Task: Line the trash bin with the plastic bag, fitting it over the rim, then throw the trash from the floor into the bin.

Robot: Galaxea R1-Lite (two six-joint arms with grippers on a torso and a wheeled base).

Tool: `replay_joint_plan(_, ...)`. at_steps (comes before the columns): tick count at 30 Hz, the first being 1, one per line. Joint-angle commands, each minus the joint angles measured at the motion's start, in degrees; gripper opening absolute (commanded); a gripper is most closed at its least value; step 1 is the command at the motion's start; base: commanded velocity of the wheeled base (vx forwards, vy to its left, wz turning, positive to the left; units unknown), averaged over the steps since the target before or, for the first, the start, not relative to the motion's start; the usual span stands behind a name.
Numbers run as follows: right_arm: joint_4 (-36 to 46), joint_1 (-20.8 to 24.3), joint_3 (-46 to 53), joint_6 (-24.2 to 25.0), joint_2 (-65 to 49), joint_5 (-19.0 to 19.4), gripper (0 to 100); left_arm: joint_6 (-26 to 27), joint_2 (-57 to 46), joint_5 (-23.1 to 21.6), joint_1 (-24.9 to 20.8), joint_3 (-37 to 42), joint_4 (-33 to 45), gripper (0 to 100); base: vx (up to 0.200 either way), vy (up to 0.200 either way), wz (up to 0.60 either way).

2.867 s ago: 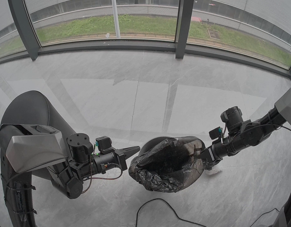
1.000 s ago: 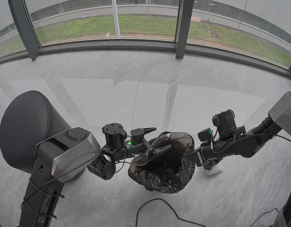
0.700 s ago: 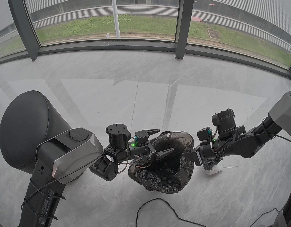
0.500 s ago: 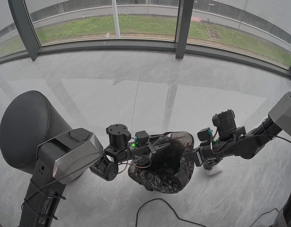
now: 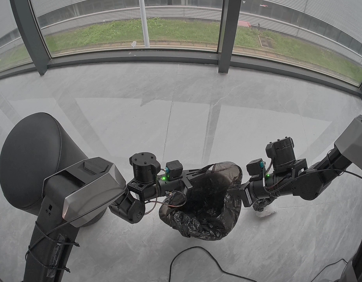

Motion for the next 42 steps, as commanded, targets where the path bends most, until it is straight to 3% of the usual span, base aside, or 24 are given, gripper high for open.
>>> replay_joint_plan(1,-0.3,0.0,0.4,-0.1,-0.5,0.3,0,0.3,-4.8,0.0,1.6,3.1,0.0,0,0.0,0.0,0.0)
replay_joint_plan(6,-2.6,0.3,1.3,-0.1,0.0,0.5,0,1.9,-8.7,0.0,3.7,9.3,0.1,0,0.0,0.0,0.0)
replay_joint_plan(13,-6.5,1.6,3.7,0.1,0.6,0.9,0,2.4,-9.5,0.1,5.8,9.9,0.5,0,0.0,0.0,0.0)
replay_joint_plan(27,-11.9,1.9,4.0,0.1,5.3,0.7,0,2.2,-0.8,0.2,6.5,0.0,0.9,0,0.0,0.0,0.0)
replay_joint_plan(34,-12.3,-0.6,3.8,-0.1,5.6,0.6,0,2.3,0.1,0.3,6.3,-2.2,1.1,0,0.0,0.0,0.0)
replay_joint_plan(35,-12.2,-1.4,3.7,-0.1,5.6,0.6,100,2.3,0.1,0.3,6.3,-2.4,1.1,0,0.0,0.0,0.0)
replay_joint_plan(42,-12.3,-4.2,3.6,-0.2,7.1,0.0,100,2.3,0.7,0.3,5.3,-4.9,0.9,0,0.0,0.0,0.0)
